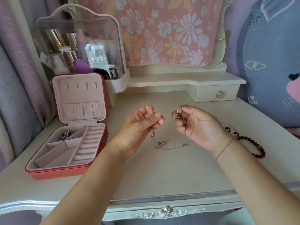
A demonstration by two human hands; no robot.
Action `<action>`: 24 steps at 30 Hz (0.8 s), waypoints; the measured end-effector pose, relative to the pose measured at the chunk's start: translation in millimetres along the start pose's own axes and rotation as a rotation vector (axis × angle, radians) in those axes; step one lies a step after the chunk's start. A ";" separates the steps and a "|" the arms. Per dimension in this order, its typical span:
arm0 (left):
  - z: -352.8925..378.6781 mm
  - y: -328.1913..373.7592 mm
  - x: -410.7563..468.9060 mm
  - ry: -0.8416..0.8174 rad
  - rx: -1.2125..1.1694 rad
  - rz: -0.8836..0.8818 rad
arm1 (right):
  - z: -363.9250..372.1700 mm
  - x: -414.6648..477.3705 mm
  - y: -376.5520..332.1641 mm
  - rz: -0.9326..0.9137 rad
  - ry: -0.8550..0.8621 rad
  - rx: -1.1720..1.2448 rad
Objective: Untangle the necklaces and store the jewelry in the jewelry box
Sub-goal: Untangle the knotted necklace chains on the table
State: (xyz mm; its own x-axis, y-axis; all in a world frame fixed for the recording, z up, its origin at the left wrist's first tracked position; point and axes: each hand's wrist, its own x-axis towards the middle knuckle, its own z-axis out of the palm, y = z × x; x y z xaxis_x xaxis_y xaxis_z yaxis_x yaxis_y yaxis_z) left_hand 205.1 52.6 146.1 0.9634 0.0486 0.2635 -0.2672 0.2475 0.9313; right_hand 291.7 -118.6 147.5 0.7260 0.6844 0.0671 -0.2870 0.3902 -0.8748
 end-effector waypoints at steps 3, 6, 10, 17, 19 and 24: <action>0.3 0.9 -0.3 -0.007 -0.022 -0.020 | 1.6 0.0 4.5 0.015 -0.031 -0.192; 2.1 2.2 -0.5 -0.018 -0.008 -0.031 | 2.3 -1.8 10.2 0.038 -0.093 -0.421; 5.1 4.7 -1.6 -0.006 0.013 -0.051 | 4.9 -2.7 17.7 0.064 -0.207 -0.592; 2.2 6.4 -0.3 0.078 -0.012 -0.029 | 4.9 -4.8 11.4 0.011 -0.128 -0.466; 0.0 5.6 0.9 0.122 -0.026 -0.021 | 4.0 -3.7 8.6 -0.019 -0.109 -0.405; -1.9 3.6 2.8 0.184 -0.090 -0.021 | 0.3 -1.0 6.3 -0.033 -0.196 -0.255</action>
State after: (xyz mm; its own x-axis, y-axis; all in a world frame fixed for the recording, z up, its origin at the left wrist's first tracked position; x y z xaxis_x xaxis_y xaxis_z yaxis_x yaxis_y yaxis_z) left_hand 206.9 55.5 149.7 0.9582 0.2169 0.1864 -0.2524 0.3350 0.9078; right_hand 289.0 -116.6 142.1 0.5914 0.7889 0.1671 -0.0810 0.2643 -0.9610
